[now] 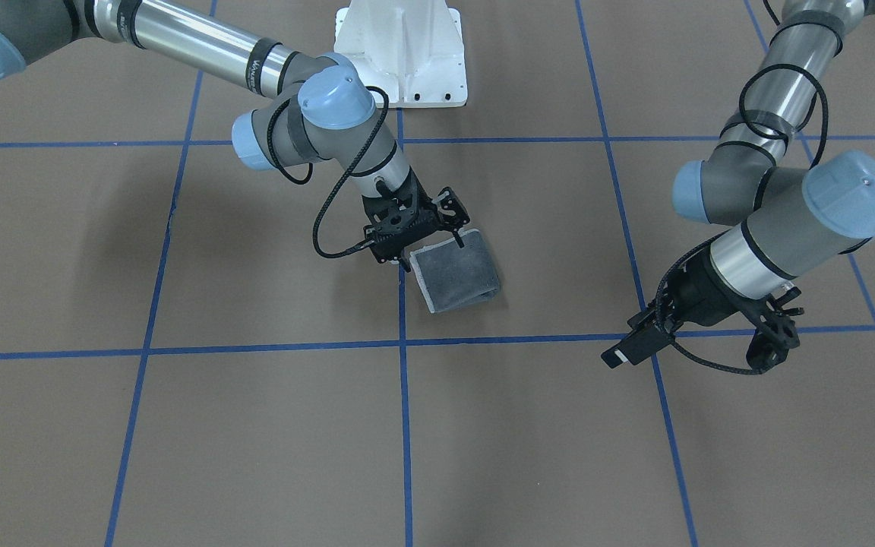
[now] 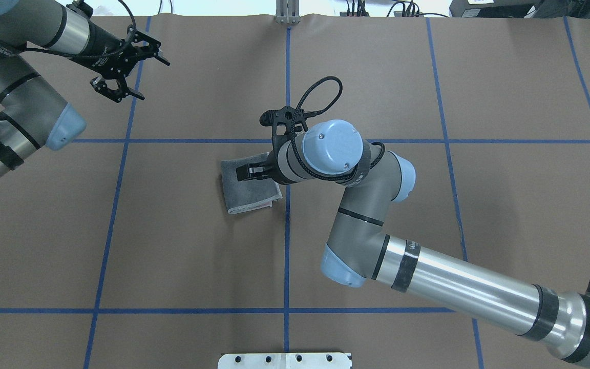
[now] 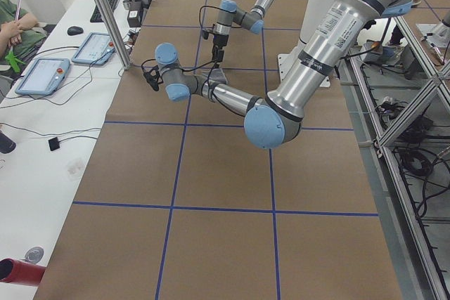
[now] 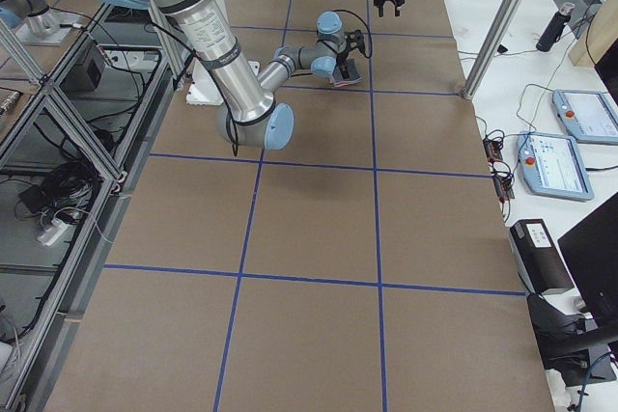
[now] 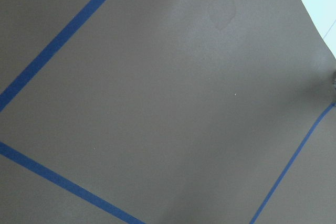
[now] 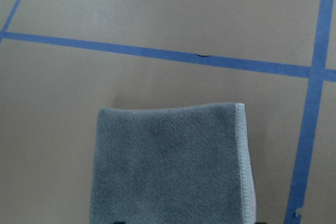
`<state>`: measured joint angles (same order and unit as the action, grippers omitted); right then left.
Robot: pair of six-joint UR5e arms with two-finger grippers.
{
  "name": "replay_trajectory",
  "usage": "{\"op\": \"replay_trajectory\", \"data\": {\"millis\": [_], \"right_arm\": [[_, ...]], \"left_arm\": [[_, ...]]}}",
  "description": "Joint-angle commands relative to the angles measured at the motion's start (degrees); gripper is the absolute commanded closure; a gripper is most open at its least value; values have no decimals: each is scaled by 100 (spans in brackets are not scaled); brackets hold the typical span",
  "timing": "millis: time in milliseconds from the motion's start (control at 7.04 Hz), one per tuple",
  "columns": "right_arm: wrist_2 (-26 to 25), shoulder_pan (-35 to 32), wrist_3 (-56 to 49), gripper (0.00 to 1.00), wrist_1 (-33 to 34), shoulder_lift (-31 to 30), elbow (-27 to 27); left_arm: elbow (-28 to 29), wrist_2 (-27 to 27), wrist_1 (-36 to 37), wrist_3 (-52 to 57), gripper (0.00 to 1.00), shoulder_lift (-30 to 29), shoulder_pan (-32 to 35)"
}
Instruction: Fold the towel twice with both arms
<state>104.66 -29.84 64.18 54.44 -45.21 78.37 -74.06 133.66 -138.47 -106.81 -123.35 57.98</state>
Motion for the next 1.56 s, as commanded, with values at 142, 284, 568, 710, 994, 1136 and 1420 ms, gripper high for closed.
{"op": "replay_trajectory", "data": {"millis": [142,284,568,710,994,1136,1420], "right_arm": [[1377,-1012,-160,0,391,-49,46],[1730,-1302,-343,0,584,-128,46],[1918,-1612,-1132,0,1364,-189,142],[1927,-1691,-1214,0,1411,-251,178],[1918,-1701,-1215,0,1412,-295,222],[1918,-1701,-1215,0,1421,-313,248],[1918,-1701,-1215,0,1412,-322,248]], "left_arm": [[-739,-103,13,-77,0,-5,-547],[-890,-504,13,-77,0,-14,-925],[-988,-1226,13,-68,0,-5,-1585],[-944,-1542,13,-59,0,-49,-1866],[-822,-1589,22,-33,0,-49,-2053],[-647,-1624,-4,2,0,-67,-2097],[-391,-1773,-39,20,0,-154,-2115]]}}
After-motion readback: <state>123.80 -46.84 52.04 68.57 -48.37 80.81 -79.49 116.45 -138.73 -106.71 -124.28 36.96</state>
